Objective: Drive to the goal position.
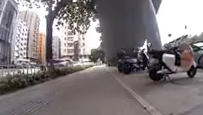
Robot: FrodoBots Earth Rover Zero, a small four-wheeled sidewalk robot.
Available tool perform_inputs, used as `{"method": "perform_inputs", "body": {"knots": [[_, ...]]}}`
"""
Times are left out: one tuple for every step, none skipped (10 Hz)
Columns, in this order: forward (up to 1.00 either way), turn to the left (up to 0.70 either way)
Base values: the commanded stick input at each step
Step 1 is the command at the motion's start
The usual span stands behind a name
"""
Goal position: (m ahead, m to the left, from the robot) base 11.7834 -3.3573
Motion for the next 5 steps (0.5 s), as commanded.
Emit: {"method": "perform_inputs", "body": {"knots": [[0.45,0.0],[0.45,0.0],[0.45,0.0],[0.45,0.0],[0.45,0.0]]}}
